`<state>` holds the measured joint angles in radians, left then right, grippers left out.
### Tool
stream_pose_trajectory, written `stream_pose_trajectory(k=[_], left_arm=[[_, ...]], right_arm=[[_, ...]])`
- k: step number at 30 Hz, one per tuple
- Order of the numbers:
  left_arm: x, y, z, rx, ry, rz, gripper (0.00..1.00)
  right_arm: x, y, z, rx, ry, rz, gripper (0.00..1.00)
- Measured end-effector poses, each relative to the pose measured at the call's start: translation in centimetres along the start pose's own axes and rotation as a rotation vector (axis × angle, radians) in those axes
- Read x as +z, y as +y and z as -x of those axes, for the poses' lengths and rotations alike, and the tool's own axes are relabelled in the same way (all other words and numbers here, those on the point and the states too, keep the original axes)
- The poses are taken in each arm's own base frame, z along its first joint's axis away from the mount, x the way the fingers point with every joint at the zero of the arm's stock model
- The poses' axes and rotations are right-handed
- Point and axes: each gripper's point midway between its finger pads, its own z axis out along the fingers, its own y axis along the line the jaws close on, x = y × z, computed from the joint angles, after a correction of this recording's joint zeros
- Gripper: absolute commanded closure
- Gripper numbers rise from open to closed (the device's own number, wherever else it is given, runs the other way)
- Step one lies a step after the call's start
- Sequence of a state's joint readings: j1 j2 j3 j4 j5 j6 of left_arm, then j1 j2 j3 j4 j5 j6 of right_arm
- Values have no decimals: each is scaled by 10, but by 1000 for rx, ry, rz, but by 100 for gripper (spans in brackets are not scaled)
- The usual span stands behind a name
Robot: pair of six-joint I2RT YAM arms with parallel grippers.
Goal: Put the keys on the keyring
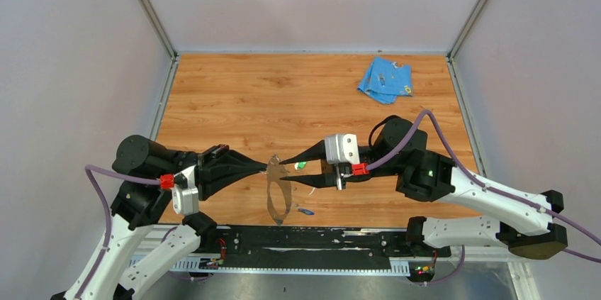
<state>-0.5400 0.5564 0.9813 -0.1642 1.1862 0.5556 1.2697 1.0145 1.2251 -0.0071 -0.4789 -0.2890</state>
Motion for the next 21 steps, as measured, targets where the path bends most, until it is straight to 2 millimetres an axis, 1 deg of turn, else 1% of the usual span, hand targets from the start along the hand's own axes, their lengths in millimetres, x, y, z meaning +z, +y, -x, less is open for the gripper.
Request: stream_pose_trajectory(k=[4,9,16,21], left_arm=[[1,2,1,-39,-9,5,100],[1,-2,-1,-53,-5,-7,100],[0,-9,-11,-73,23,-24,100],[-1,-11,-16,-53,39,-28,100]], right_arm=[[2,-2,5,-36,-25,-6,66],[4,-2,7,-59,-37,-5,67],[10,-2,-1,-57,-23,7,70],[15,4,-7,-49,-10,37,70]])
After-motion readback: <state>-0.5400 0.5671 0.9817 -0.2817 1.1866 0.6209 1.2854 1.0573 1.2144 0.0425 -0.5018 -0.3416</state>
